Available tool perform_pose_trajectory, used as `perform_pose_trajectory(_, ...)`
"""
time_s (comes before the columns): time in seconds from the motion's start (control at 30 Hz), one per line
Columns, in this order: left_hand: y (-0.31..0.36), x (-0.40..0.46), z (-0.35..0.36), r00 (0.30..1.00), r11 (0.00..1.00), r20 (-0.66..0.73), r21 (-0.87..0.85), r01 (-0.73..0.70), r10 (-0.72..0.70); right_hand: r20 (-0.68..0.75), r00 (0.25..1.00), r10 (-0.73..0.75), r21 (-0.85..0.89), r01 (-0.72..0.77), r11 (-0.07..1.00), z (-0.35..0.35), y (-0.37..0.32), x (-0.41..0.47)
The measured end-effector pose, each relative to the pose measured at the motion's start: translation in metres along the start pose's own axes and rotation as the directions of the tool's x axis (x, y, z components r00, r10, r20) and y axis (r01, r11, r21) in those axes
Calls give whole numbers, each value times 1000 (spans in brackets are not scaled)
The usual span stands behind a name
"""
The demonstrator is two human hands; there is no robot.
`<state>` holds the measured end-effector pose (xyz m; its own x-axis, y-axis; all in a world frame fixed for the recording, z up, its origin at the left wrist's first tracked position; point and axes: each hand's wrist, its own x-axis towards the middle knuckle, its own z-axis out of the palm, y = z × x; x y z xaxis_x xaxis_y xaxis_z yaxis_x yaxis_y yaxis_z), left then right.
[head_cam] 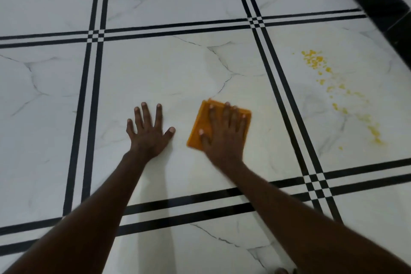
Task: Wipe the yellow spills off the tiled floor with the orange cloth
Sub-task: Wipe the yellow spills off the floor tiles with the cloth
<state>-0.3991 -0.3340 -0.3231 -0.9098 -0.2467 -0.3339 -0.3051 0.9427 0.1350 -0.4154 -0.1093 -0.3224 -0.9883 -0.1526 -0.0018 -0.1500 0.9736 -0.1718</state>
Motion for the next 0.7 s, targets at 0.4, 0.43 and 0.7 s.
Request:
perform_pose_trajectory(0.4, -1, -2, 0, 1000, 998, 28, -54, -9, 11, -30, 973, 230, -41, -231, 972, -17, 102, 38)
perform_pose_trajectory(0.43, -1, -4, 1, 1000, 998, 22, -56, -15, 16, -41, 967, 253, -24, -254, 967, -16, 97, 60)
perform_pose_trajectory(0.7, -4, -4, -6, 990, 999, 139, -40, -20, 25, 55, 994, -89, -22, 91, 996, -1, 3, 41)
